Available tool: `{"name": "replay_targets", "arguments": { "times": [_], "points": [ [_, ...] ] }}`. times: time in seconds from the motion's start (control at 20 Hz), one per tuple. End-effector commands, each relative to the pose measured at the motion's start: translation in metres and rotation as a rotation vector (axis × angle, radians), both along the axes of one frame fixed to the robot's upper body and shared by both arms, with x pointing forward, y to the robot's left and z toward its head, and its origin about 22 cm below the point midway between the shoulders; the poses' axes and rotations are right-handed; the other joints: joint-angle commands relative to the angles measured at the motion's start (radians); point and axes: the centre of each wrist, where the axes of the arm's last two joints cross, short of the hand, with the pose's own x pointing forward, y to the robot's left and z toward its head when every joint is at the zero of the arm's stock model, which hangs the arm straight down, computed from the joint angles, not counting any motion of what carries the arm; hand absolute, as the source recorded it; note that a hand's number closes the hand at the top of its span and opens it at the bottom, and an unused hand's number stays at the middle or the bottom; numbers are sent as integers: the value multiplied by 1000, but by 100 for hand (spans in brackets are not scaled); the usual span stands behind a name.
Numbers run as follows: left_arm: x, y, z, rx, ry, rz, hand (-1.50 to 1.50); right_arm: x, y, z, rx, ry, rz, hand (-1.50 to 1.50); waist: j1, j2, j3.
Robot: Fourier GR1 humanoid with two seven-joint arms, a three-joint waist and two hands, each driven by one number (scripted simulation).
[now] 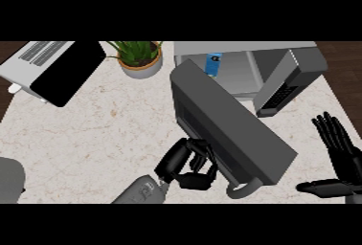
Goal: Pick up the milk, place it into the microwave and close the microwave
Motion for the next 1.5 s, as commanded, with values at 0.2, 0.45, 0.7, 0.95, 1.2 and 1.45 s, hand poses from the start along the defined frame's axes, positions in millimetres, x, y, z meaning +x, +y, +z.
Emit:
{"name": "replay_targets", "arguments": {
  "times": [0.2, 0.45, 0.7, 0.95, 1.2, 1.45],
  "points": [
    [14, -16, -4, 13, 50, 35, 150, -4, 10, 38, 57, -89, 186, -150, -53, 8, -2],
    [12, -27, 3, -66, 23, 35, 150, 9, 10, 63, 76, -109, 244, -150, -76, 19, -2],
    [22, -38, 25, -147, 1, 98, 150, 13, 19, 82, 46, -78, 311, -150, -112, 20, -4],
    [36, -40, 39, -199, -25, 256, 150, 22, 17, 108, -5, -115, 334, -150, -138, 25, -4],
    [50, -42, 50, -214, -22, 360, 150, 30, 11, 128, -16, -151, 315, -150, -155, 39, -2],
    [66, -47, 64, -203, -8, 433, -150, 37, 7, 153, -78, -195, 326, -150, -189, 47, 0]
  ]
}}
